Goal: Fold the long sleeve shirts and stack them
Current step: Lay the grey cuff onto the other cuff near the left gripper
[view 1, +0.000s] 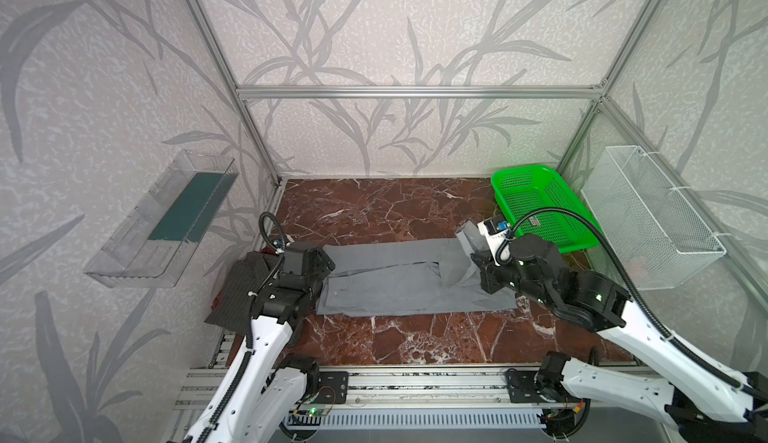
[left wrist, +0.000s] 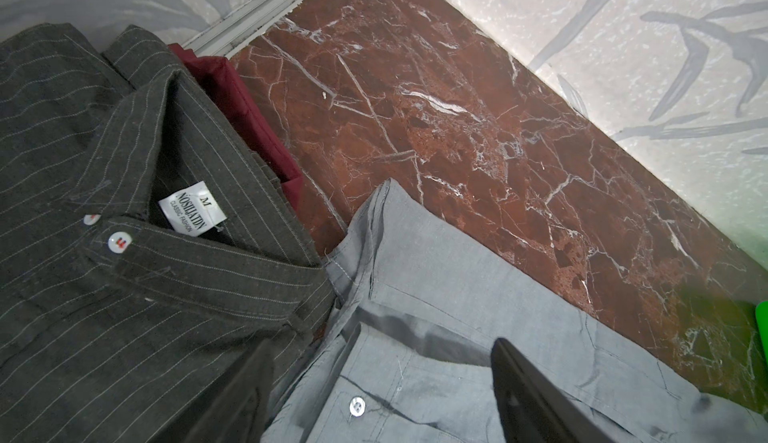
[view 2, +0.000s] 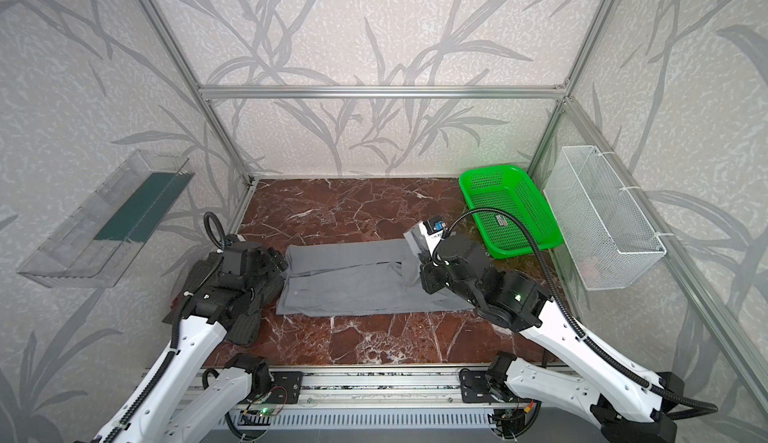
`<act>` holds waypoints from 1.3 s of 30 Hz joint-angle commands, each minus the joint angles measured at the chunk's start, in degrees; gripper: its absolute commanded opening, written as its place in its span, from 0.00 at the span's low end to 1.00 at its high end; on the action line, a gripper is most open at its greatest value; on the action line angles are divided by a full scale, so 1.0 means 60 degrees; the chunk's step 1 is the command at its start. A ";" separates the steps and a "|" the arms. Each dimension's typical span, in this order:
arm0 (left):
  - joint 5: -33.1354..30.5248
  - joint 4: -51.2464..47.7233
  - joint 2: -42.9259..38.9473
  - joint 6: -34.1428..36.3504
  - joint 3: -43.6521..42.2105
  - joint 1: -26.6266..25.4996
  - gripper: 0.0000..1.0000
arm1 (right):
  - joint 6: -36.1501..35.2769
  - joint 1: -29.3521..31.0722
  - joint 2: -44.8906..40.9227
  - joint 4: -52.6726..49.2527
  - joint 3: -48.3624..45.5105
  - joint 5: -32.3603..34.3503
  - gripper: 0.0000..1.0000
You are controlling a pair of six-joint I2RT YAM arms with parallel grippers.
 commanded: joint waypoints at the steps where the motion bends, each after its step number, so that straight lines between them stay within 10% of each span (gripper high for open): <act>1: -0.0005 -0.0452 0.0036 0.0473 0.0520 0.0036 0.83 | -0.0445 0.0088 0.0602 0.0827 0.0504 -0.0055 0.00; 15: -0.0807 -0.1200 -0.0944 0.1318 0.0983 0.0089 0.98 | -0.1765 0.0167 0.4458 0.1655 0.2703 -0.2779 0.00; 39: -0.0929 -0.0023 -0.2046 0.1562 0.0209 0.0351 0.99 | -0.2143 0.0411 0.9106 0.2317 0.5069 -0.3591 0.00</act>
